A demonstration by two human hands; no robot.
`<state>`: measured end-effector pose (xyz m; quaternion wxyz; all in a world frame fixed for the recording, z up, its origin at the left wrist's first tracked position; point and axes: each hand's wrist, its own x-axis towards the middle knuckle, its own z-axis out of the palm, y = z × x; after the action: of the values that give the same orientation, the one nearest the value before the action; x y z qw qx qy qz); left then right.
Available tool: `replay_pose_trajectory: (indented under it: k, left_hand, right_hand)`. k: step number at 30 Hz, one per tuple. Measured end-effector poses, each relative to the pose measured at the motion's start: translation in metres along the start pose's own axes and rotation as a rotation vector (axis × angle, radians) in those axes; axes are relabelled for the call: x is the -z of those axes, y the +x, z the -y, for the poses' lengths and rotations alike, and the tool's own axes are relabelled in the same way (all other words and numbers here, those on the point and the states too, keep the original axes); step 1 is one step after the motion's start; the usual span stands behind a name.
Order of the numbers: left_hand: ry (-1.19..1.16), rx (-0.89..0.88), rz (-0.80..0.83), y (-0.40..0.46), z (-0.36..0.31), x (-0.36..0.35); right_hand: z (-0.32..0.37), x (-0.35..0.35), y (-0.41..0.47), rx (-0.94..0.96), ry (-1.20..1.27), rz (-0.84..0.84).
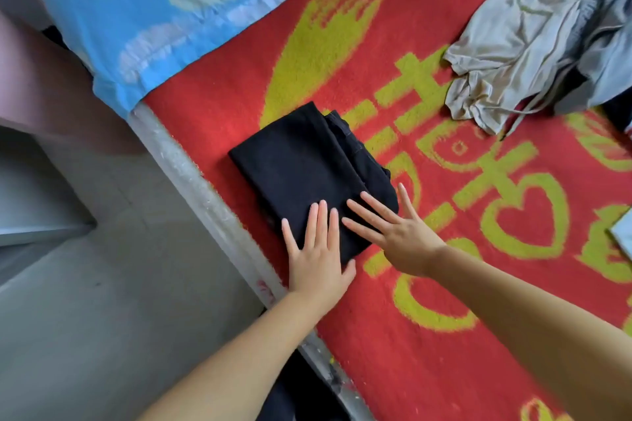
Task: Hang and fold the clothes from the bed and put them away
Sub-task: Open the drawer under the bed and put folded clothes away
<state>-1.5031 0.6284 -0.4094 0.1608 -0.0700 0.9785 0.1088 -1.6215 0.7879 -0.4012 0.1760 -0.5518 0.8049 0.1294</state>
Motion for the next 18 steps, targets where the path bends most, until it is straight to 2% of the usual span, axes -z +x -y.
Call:
replay_pose_trajectory:
  k: [3,6,10,13,16,18]
  left_hand:
    - [0.042,0.129,0.090,-0.020,-0.005,-0.025]
    - [0.072,0.103,0.048,-0.010,0.001,-0.038]
    - [0.085,0.126,0.069,-0.007,-0.001,-0.041]
    - [0.029,0.221,0.070,-0.007,-0.005,-0.021]
    - [-0.131,0.355,0.021,-0.018,0.003,0.019]
    - [-0.246,0.374,-0.016,-0.029,0.017,0.044]
  right_hand:
    - [0.006,-0.014,0.015,-0.045,-0.080,-0.012]
    - [0.004,-0.025,0.034,-0.107,-0.055,-0.055]
    - [0.010,-0.019,0.034,-0.182,0.100,0.007]
    - [0.012,0.015,0.035,-0.203,0.161,0.098]
    - [0.027,0.074,0.031,-0.244,0.228,0.142]
    - [0.040,0.112,0.030,-0.264,0.253,0.178]
